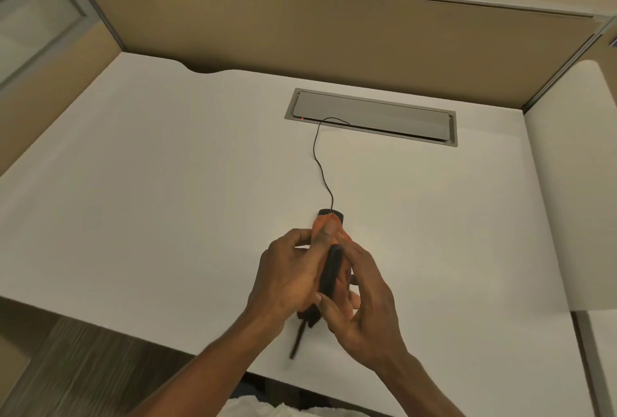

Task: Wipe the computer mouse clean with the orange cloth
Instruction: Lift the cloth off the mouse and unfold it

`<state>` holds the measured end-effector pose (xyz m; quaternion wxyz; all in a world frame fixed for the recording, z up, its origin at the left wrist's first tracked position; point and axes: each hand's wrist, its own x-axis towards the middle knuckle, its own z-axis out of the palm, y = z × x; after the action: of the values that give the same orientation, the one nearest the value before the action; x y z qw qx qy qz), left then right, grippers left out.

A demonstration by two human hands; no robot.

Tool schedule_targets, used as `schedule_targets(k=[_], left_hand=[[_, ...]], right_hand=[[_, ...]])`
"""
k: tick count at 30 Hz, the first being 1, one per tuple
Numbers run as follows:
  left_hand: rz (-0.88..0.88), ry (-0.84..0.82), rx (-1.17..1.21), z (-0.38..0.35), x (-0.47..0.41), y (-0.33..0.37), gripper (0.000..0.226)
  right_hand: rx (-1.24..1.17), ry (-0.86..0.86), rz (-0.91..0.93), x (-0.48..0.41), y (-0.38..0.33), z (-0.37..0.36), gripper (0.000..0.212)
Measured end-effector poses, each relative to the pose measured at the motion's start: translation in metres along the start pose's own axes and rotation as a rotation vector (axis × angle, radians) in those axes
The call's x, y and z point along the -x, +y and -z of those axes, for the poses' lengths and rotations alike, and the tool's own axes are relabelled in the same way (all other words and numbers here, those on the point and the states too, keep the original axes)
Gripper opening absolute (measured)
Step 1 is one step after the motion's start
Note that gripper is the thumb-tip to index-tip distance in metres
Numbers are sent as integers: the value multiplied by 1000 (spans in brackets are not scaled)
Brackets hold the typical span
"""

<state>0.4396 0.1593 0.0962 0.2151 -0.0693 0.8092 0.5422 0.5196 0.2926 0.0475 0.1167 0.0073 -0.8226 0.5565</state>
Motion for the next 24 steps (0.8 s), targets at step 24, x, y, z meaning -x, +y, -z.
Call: schedule_targets(k=[24], left_hand=[[113, 188, 761, 104, -48, -5, 34]], right_hand=[[-74, 419, -55, -115, -57, -37, 24]])
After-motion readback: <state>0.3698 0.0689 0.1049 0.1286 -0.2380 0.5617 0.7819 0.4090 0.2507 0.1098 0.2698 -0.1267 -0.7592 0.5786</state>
